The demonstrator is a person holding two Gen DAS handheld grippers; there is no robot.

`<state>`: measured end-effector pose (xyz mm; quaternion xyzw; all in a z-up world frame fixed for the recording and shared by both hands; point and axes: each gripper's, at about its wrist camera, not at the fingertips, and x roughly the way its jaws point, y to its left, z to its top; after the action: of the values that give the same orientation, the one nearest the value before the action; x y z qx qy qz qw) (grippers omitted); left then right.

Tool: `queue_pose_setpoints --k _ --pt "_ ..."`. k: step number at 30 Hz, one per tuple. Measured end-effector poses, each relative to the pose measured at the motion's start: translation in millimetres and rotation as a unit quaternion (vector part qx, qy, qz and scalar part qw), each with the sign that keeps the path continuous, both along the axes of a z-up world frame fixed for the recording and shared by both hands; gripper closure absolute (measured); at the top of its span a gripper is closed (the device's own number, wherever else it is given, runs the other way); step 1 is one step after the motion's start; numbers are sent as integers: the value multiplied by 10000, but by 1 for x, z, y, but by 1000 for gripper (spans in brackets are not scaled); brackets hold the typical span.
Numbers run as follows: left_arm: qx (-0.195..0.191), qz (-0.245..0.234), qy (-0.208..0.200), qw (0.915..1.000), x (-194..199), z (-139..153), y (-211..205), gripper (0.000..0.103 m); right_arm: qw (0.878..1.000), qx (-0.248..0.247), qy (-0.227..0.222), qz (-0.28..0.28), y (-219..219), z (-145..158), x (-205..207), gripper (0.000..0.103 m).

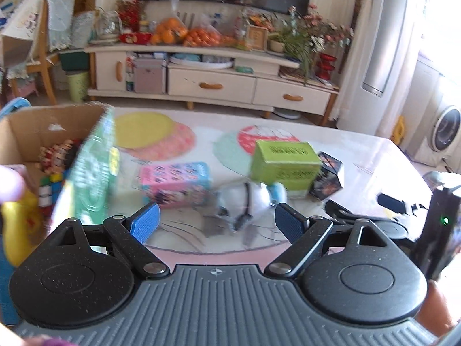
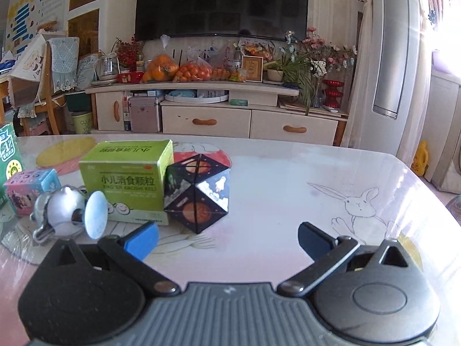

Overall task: Organize rigid objects
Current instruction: 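Grasp the white-and-blue toy with the left gripper while the right grasps the black space-print cube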

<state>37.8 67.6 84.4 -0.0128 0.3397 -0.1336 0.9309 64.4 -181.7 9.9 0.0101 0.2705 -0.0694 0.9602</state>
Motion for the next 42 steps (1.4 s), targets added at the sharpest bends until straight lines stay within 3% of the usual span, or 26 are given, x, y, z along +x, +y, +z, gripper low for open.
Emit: queue_pose_setpoints --k 21,32,36,42 --pt "-130 -350 199 9991 30 -30 -61 0 9942 342 417 926 -14 -9 39 1" --pt "14 -13 201 9998 41 -35 -55 0 9926 237 496 1083 -12 -9 46 1" --pt "-124 48 456 9989 47 -42 -52 0 9927 217 478 1084 -12 -8 52 1" --pt "-179 167 500 9985 49 -43 -52 0 9925 286 445 1105 -15 -8 58 1"
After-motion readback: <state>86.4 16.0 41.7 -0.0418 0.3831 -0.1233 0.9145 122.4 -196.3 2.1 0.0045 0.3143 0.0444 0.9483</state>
